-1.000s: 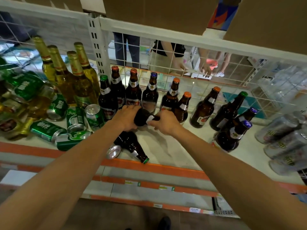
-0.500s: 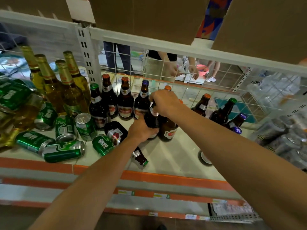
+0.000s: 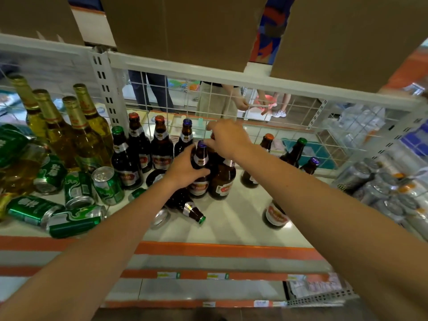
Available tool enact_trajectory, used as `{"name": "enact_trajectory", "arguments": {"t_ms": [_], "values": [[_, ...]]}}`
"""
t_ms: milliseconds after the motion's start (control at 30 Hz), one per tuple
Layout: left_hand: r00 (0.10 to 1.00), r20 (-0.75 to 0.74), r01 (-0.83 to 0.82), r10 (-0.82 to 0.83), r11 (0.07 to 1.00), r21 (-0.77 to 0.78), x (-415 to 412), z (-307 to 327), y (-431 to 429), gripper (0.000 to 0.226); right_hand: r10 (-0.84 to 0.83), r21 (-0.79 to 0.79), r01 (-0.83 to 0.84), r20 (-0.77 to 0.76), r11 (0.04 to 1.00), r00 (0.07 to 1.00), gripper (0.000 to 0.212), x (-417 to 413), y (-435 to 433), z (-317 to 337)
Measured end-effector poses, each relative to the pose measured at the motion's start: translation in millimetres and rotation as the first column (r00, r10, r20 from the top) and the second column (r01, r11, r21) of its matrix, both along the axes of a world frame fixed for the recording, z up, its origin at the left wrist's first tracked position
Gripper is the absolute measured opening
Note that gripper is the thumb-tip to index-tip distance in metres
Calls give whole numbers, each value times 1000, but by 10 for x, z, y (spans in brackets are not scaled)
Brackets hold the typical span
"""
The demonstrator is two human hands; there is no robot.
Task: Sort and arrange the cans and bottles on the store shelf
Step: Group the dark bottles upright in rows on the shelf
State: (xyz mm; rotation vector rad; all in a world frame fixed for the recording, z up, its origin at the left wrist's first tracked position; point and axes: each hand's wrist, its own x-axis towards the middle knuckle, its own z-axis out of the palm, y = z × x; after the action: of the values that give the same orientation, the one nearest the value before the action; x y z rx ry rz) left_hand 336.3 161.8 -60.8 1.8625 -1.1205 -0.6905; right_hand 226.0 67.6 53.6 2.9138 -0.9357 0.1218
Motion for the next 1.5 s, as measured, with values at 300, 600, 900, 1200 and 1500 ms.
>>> {"name": "enact_trajectory", "arguments": {"t_ms": [300,600,900,1200,1500], "values": [[964,217,-40,151,894,-445,-693,711,-233,19,-309,153,296,73,943,948,35,-1079,-565,201],[998,52,-27,23,996,88,-1533,-55,-532,42,-346,371,321,4,872,938,67,-1373,-884,-101],[980,-27,-191,198,968,161,-1715,-396,-1251,65,-295,453,203,142,868,945,50,-1155,-1264,-375],[947,-21,-316,320,942,118,-1899,-635,-1433,61,-170,324,124,118,938,978,34,-1297,-1364,-359],[972,31,-237,235,966,102,-1954,-537,-657,56,-33,360,58,-75,931,997,27,-1314,-882,-140]]}}
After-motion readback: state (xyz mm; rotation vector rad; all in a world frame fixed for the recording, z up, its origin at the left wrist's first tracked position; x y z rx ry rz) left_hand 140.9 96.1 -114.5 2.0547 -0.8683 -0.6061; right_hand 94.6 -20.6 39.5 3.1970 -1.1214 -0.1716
